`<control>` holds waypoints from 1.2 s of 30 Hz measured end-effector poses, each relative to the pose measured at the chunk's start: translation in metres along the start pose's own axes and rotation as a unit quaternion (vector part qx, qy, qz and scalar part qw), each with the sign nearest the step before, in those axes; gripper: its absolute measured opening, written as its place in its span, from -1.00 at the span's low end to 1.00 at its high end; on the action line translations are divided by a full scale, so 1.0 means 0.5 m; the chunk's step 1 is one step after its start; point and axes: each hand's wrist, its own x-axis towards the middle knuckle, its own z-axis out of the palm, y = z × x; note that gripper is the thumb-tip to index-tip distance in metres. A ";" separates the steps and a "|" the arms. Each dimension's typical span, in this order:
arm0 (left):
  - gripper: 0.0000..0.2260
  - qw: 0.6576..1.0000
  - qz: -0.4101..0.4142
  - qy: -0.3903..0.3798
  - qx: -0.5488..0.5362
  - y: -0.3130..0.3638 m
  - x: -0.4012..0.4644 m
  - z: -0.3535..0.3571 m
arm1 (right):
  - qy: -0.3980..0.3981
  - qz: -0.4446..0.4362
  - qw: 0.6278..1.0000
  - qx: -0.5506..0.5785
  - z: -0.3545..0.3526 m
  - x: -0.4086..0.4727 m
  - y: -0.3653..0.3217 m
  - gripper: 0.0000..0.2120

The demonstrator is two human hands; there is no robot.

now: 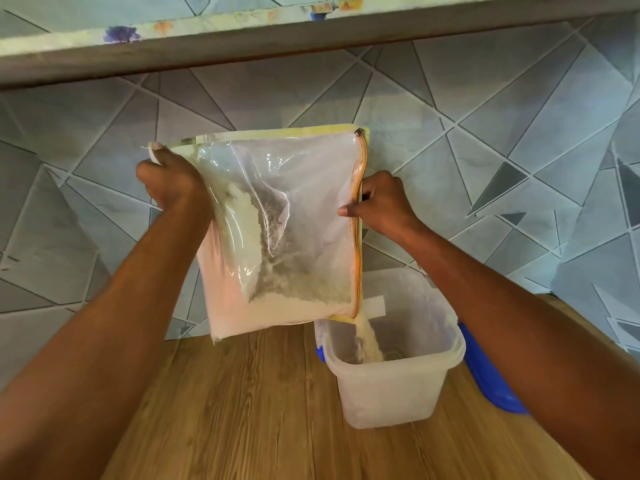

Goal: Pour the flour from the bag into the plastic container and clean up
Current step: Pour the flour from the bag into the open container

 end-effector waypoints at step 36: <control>-0.59 0.989 0.135 0.038 0.044 0.049 -0.071 0.056 | -0.011 0.040 0.999 0.002 -0.050 -0.012 0.050 -0.60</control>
